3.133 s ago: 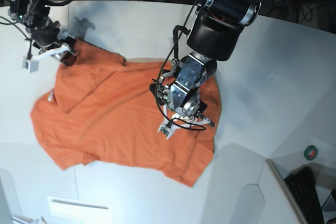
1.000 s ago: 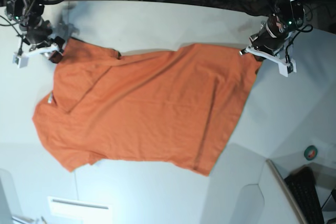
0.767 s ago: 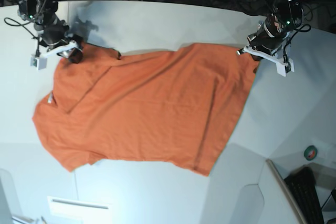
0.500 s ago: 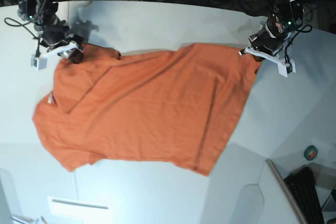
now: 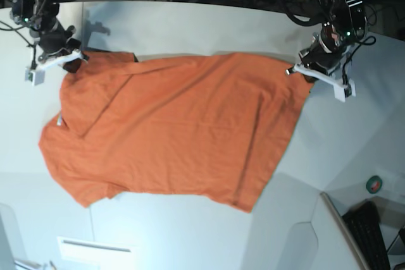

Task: Layout the t-shirt on the table in an organized manner, then fold the t-shirt properly
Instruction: 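Lift the shirt edge with both grippers and pull it taut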

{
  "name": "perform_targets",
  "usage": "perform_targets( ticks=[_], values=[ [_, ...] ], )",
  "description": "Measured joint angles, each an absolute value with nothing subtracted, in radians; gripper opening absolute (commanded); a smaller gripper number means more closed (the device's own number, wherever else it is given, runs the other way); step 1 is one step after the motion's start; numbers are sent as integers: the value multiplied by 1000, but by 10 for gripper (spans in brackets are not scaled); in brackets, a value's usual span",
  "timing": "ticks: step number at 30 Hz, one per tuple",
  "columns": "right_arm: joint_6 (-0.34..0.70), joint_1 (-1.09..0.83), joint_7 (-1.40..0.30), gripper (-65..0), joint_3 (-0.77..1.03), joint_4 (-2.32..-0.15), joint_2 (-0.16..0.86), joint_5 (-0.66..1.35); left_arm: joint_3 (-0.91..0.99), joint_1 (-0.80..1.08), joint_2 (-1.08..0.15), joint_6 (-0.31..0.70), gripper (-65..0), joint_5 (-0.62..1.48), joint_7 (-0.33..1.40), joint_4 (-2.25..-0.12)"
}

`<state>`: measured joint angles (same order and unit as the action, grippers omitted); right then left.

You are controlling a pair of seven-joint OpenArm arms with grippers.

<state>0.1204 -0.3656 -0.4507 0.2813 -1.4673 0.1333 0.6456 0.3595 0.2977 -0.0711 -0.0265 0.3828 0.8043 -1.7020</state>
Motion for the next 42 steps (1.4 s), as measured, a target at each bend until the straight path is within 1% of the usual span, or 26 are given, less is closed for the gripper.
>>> perform_targets(
  ticks=[3,5,7,10,13,17,22,25,30,33,36,38,42],
  values=[
    [123,-300,-502,-650,282,-1486,171,648,284,201,-97,-14,-650,395,800,-1683],
    [123,-231,-553,-650,282,-1486,199,649,247,130,-103,-23,-650,394,801,-1674],
    [135,-174,-599,-650,318,-1488,214,657,210,65,-109,-17,-650,395,801,-1669],
    [120,-49,-714,-650,384,-1470,237,638,138,-65,-117,-25,-650,391,801,-1597],
    [128,96,-764,-650,402,-1433,282,647,67,-201,-102,-22,-650,397,799,-1494],
    [128,266,-764,-650,402,-1338,338,648,32,-373,-75,-27,-650,394,801,-1336],
    [126,418,-785,-650,402,-1250,368,642,31,-604,-49,-28,-650,393,797,-1143],
    [125,516,-779,-650,404,-1248,387,646,31,-715,-28,-29,-650,394,799,-1110],
    [126,667,-749,-650,402,-1250,423,644,45,-848,-4,-29,-650,394,797,-1113],
    [124,723,-735,-650,402,-1252,438,643,45,-875,-5,-28,-650,398,797,-1150],
    [124,719,-756,-650,401,-1293,447,641,93,-833,4,-25,-650,399,809,-1259],
    [125,679,-781,-650,408,-1347,451,647,126,-785,-1,-26,-650,399,805,-1338],
    [123,508,-786,-650,412,-1483,433,644,136,-640,-14,-28,-650,395,799,-1472]
  ],
)
